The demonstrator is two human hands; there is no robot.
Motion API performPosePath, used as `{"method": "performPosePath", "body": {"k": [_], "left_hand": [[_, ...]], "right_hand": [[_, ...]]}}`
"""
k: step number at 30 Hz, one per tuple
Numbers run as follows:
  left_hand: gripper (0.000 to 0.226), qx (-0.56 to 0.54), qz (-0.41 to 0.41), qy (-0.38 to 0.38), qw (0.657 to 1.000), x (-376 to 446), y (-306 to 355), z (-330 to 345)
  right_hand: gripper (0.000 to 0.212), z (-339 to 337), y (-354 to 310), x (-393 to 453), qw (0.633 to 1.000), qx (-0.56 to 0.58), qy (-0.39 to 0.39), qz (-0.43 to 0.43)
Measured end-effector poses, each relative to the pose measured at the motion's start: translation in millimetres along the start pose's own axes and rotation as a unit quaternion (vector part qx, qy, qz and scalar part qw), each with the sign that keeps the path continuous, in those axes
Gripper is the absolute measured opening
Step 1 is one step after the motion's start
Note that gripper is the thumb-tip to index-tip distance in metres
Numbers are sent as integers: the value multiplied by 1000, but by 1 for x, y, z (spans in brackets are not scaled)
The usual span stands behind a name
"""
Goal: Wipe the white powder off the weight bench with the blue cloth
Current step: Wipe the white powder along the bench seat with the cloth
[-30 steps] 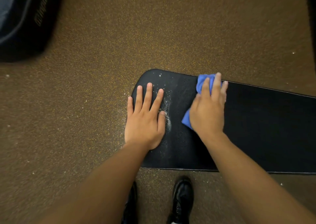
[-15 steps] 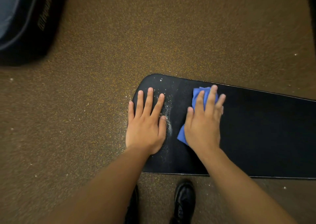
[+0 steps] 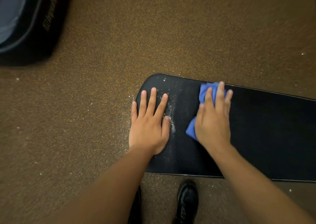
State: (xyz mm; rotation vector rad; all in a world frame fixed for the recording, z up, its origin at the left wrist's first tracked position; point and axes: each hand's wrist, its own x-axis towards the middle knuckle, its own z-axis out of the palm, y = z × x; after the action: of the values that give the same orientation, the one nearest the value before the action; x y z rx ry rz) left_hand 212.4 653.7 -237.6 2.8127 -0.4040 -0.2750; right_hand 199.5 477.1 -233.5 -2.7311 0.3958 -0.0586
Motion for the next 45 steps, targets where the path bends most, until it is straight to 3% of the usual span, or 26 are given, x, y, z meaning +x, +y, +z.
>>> {"method": "performPosePath", "body": {"k": [4,9,11,14,16,18,21,24,26,28,30,34,37,41,43,45], "left_hand": [[62,2,2,5,1000,1,-1,2],[61,-3,4,6,1000,1,-2,2],[61,-1,6,5,1000,0,-3,2],[60,-2,5,5,1000,-1,-2,1],[59,-1,6,3,1000,-1,-2,1],[59,-2,6,5,1000,0,-1,1],[60,-8,4,8,1000,1,-1,1],[60,-18,4,16,1000,1,-2,1],[60,-15,6,20,1000,1,-3,2],[60,-8,6,18,1000,1,-2,1],[60,-8,3,12,1000,0,-2,-1],[60,-9,3,10,1000,-1,-1,-2],[60,-14,1,15,1000,0,-1,-1],[60,-23,3,22,999,0,-2,1],[60,-21,2,24,999,0,-2,0],[60,-19,2,19,1000,-1,-1,0]], "right_hand": [[50,20,-38,28,999,-16,16,-25],[55,10,-28,-79,981,-45,-76,-171],[54,-2,-1,-95,983,-35,-69,-164],[50,-8,25,-61,998,-12,-22,-66],[50,-7,20,-15,1000,6,13,20],[50,1,0,22,998,5,35,54],[50,18,-36,19,998,-32,43,-32],[52,19,-45,-47,986,-43,-31,-155],[53,9,-27,-88,980,-44,-71,-183],[53,-3,2,-98,982,-56,-72,-166],[51,-9,23,-77,993,-52,-50,-89],[53,-3,5,5,999,-20,20,46],[53,14,-27,17,998,-47,36,-13],[56,11,-29,-63,983,-54,-49,-169],[55,0,-5,-93,979,-56,-71,-184],[52,-12,24,-89,989,-52,-57,-124]]}}
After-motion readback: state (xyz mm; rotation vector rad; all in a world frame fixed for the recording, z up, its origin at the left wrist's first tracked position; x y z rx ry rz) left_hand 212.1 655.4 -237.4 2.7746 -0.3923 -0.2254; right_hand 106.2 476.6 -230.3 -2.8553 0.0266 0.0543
